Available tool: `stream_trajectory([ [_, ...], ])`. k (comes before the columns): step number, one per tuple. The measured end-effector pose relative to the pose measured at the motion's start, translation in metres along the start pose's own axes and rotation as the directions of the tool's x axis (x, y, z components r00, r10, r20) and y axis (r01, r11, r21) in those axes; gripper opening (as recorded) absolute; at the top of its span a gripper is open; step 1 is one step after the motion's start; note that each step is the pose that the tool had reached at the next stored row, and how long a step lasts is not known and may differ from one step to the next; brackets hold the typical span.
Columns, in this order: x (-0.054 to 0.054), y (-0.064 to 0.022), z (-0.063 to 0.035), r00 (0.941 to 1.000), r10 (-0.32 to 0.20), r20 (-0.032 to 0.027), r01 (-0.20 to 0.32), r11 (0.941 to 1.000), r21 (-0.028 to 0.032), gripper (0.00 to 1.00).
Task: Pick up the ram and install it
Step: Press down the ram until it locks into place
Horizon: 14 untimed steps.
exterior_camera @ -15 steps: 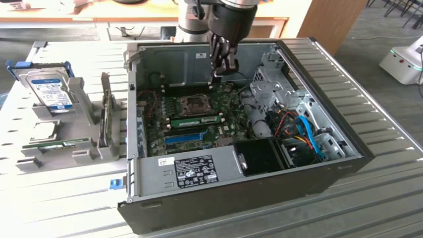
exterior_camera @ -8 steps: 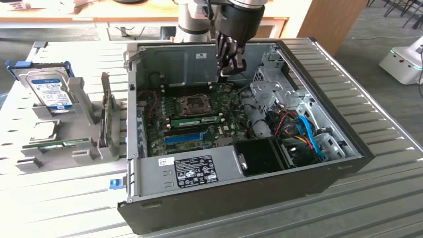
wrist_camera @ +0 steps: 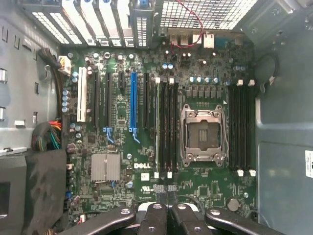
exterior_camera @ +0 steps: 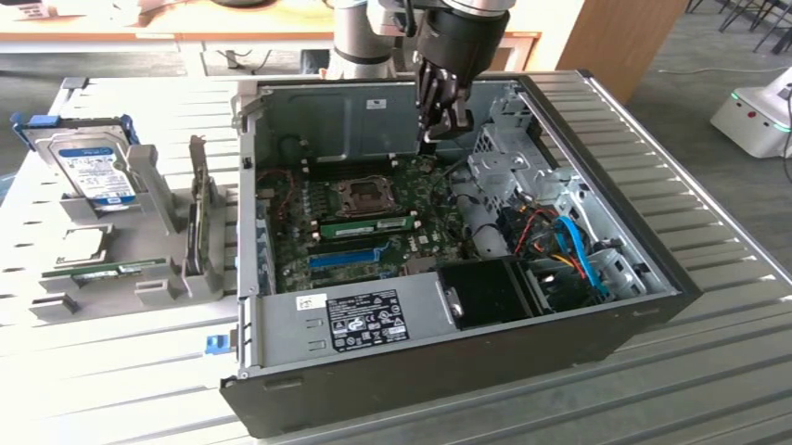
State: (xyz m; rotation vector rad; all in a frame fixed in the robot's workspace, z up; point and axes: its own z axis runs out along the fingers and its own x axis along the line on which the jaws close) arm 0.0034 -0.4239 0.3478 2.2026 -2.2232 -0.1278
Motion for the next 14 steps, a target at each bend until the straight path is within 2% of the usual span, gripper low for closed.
stream_trajectory([
  [5, 0.0001, 0.0000, 0.0006, 1.0000, 0.000, 0.0001, 0.000, 1.0000, 0.0000, 0.11],
  [14, 0.0005, -0.0007, 0.0084, 1.0000, 0.000, 0.0000, 0.000, 1.0000, 0.0000, 0.11],
])
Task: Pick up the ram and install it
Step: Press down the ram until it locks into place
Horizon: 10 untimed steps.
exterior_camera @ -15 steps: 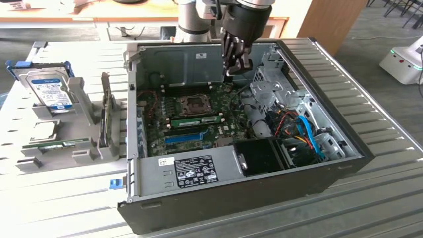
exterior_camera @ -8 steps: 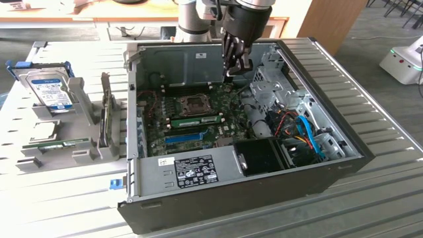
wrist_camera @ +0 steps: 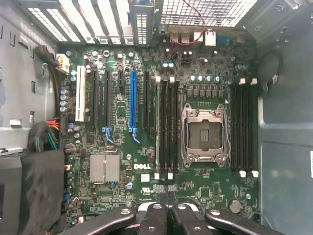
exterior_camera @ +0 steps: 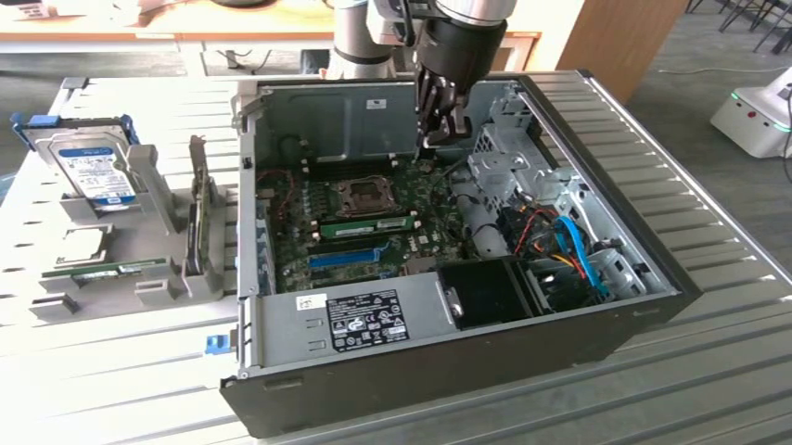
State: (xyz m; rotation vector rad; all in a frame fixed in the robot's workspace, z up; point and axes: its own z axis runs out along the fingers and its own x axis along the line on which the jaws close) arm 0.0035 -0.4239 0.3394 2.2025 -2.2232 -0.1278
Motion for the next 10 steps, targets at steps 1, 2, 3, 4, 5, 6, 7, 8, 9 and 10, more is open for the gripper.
stream_trajectory([
  [1, 0.000, -0.0001, 0.0010, 1.0000, 0.000, 0.0000, 0.000, 1.0000, 0.0000, 0.11],
  [2, 0.000, -0.0001, 0.0020, 1.0000, 0.000, 0.0000, 0.000, 1.0000, 0.0000, 0.11],
  [3, 0.000, -0.0002, 0.0031, 1.0000, 0.000, 0.0000, 0.000, 1.0000, 0.0000, 0.11],
  [4, 0.000, -0.0003, 0.0042, 1.0000, 0.000, 0.0000, 0.000, 1.0000, 0.0000, 0.11],
  [5, 0.000, -0.0004, 0.0053, 1.0000, 0.000, 0.0001, 0.000, 1.0000, 0.0000, 0.11],
  [6, 0.000, -0.0005, 0.0066, 1.0000, 0.000, 0.0002, 0.000, 1.0000, 0.0001, 0.11],
  [7, 0.000, -0.0005, 0.0077, 1.0000, 0.000, 0.0001, 0.000, 1.0000, 0.0000, 0.11],
  [8, 0.000, -0.0006, 0.0089, 1.0000, 0.000, 0.0000, 0.000, 1.0000, 0.0000, 0.11],
  [9, 0.000, -0.0007, 0.0102, 1.0000, 0.000, 0.0000, 0.000, 1.0000, 0.0001, 0.11],
  [10, 0.001, -0.0008, 0.0114, 1.0000, 0.000, 0.0001, 0.000, 1.0000, 0.0001, 0.11],
])
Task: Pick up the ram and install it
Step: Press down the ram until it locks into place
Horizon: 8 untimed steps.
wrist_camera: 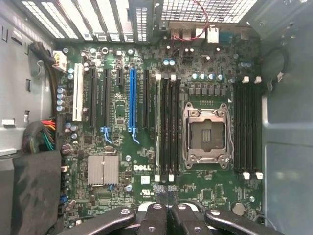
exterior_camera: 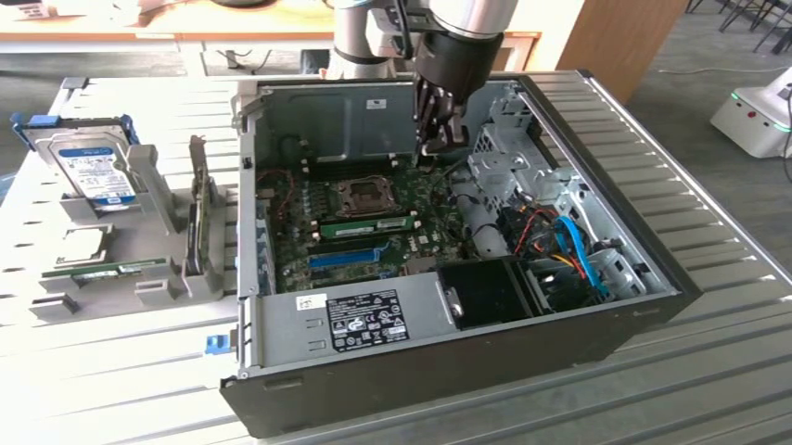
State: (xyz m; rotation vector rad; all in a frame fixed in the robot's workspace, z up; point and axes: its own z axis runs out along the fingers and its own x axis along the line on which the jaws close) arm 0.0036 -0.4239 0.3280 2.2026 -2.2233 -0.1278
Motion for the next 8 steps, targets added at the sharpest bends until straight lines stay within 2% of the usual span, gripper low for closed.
stream_trajectory([
  [8, 0.0005, -0.0005, 0.0084, 1.0000, 0.000, -0.0001, 0.000, 1.0000, -0.0001, 0.11],
])
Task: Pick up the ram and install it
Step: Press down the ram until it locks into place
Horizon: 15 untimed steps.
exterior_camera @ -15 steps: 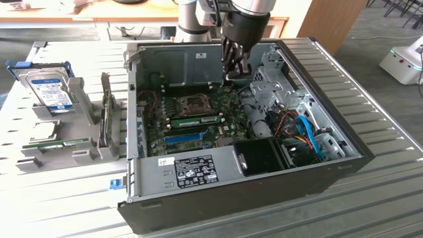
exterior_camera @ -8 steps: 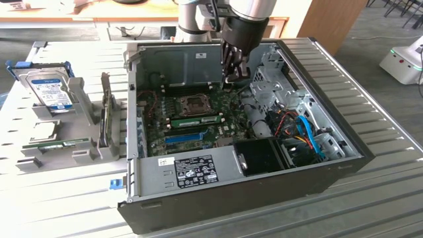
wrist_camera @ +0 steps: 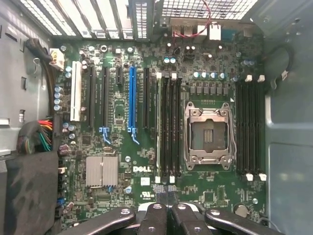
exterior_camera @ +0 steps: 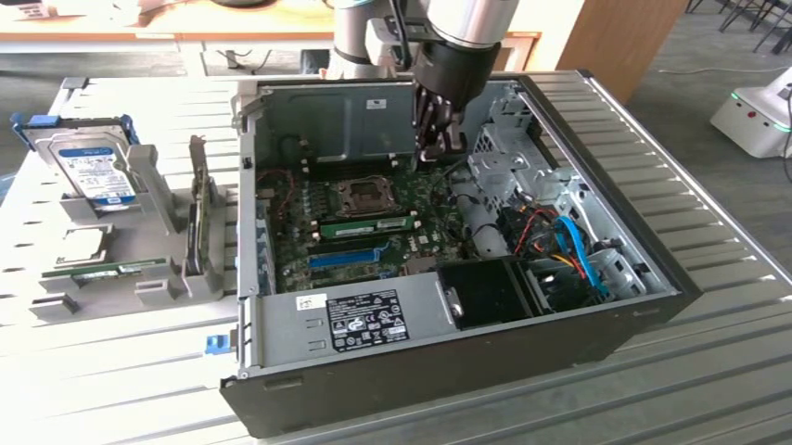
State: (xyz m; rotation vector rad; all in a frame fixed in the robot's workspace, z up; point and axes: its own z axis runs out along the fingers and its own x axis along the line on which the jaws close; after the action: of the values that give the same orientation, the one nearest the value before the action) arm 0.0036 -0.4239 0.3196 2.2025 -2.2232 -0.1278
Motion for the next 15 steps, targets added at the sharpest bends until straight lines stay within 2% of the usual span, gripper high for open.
stream_trajectory([
  [15, 0.001, -0.0009, 0.0135, 1.0000, 0.000, 0.0001, 0.000, 1.0000, 0.0000, 0.11],
])
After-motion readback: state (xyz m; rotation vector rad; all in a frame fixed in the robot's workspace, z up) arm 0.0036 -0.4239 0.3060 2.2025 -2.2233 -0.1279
